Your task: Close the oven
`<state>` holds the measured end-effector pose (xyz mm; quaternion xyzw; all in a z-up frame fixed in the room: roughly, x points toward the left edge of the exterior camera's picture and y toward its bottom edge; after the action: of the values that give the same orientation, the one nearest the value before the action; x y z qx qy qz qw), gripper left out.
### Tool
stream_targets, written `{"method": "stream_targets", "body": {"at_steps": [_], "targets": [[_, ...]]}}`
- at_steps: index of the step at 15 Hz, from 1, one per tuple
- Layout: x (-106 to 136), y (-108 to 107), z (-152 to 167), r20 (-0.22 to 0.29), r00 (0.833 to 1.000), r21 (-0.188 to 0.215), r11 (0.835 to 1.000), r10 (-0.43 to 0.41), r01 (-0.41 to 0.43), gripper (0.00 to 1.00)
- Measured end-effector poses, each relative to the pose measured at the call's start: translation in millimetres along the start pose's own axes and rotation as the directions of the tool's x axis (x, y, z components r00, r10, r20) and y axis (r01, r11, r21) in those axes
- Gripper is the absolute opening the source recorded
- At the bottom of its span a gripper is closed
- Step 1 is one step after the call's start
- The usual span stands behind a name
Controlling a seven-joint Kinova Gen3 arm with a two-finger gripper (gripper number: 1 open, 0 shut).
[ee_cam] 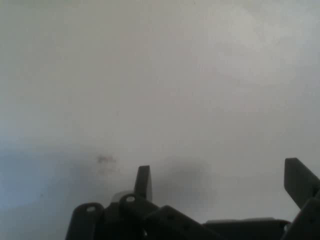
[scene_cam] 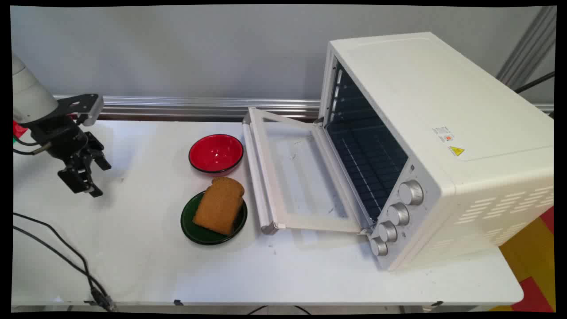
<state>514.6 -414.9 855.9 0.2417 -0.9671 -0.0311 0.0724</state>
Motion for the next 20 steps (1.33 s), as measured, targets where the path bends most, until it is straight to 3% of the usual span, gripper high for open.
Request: {"method": "stream_targets", "body": {"at_steps": [6, 12, 16, 20], "targets": [[25, 5, -12, -0.151, 0.988, -0.056, 0.998, -0.033, 0.024, 1.00], [72, 12, -26, -0.355, 0.932, -0.093, 0.995, -0.071, 0.040, 1.00], [96, 13, -28, -0.444, 0.891, -0.108, 0.993, -0.093, 0.050, 1.00], [112, 15, -26, -0.496, 0.865, -0.117, 0.993, -0.080, 0.025, 1.00]]}}
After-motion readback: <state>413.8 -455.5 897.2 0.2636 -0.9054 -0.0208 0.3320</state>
